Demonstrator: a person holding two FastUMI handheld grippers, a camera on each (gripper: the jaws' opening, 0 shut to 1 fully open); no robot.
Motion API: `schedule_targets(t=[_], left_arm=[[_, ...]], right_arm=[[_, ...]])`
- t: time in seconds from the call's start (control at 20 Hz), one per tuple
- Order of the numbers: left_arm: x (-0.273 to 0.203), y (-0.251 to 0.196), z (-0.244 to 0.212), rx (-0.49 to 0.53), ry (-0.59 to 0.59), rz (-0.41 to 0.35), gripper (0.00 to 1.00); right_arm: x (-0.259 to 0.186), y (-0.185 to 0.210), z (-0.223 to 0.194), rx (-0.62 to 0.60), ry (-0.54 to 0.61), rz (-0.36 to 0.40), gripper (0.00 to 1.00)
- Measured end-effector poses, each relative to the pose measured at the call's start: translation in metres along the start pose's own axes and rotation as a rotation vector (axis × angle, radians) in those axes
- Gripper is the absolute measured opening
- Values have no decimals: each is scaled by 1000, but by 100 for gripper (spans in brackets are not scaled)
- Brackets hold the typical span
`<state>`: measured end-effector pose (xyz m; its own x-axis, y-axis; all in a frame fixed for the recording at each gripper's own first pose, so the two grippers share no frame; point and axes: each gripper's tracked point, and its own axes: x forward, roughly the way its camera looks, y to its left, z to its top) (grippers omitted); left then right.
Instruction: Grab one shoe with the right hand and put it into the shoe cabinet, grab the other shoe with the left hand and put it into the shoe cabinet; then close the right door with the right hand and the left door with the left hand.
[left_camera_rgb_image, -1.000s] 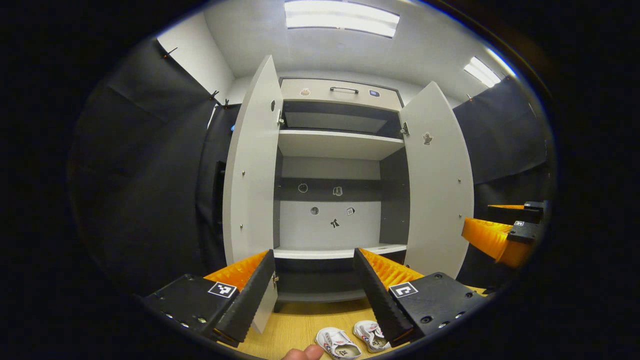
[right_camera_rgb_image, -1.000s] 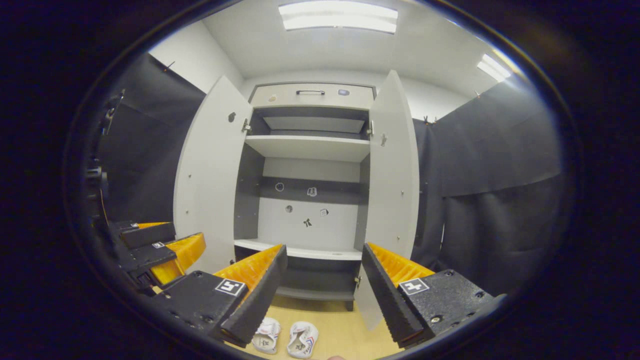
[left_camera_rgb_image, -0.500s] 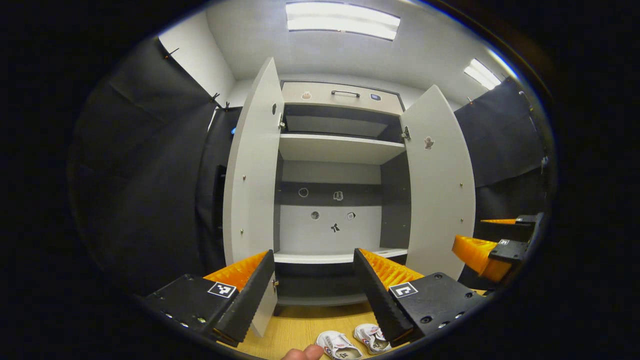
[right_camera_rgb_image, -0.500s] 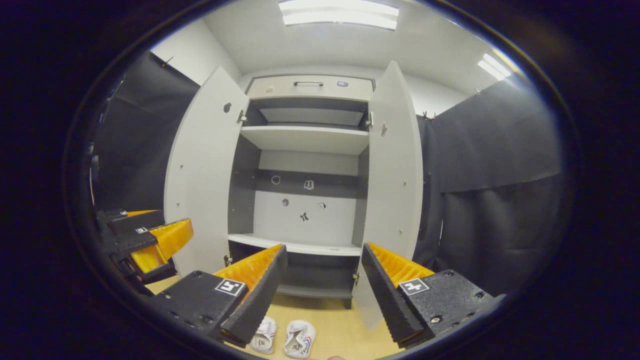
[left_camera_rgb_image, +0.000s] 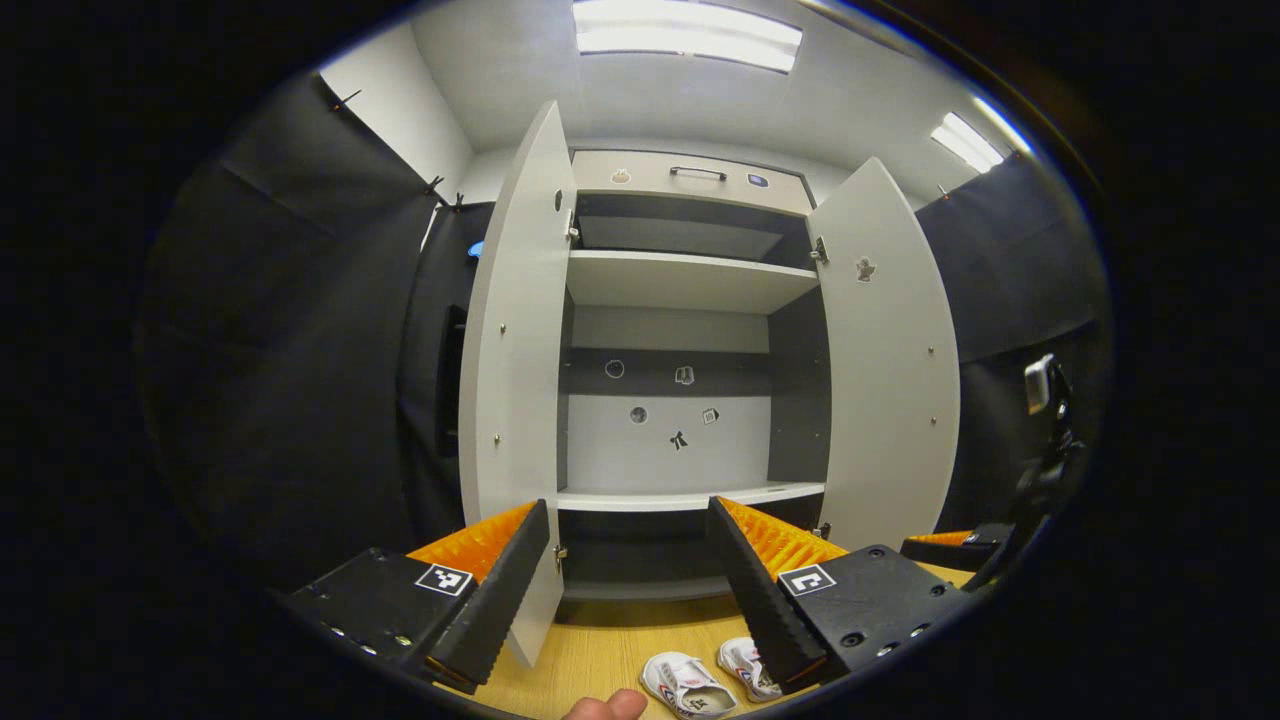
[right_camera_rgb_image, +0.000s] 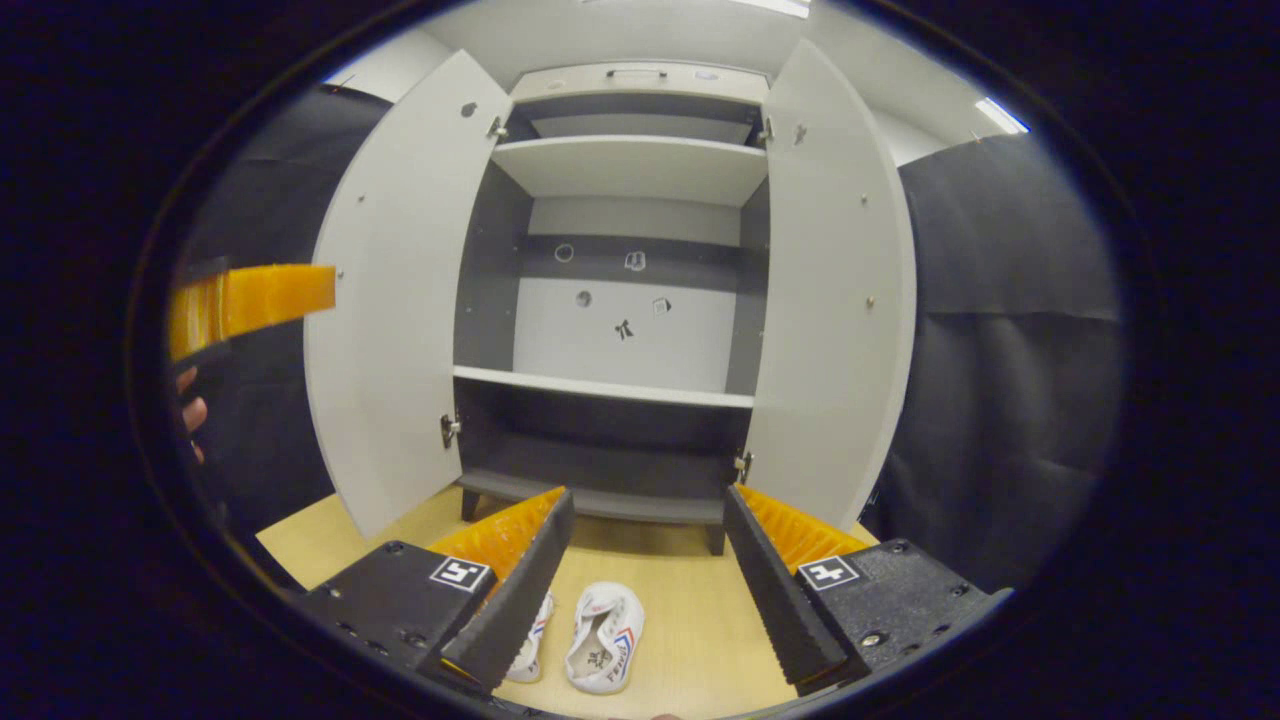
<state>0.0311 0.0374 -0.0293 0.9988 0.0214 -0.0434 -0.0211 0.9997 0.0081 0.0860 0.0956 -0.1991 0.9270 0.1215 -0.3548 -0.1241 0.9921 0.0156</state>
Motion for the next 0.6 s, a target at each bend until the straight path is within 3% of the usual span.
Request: schedule_targets(t=[0.25,0.6], left_arm=[[-3,7,-13,12,21,4,95],[-6,15,-25,0,45,3,95]], right_arm=[[25,28,-86,-19,171,55,96],[38,50,-161,23,347,96,94]])
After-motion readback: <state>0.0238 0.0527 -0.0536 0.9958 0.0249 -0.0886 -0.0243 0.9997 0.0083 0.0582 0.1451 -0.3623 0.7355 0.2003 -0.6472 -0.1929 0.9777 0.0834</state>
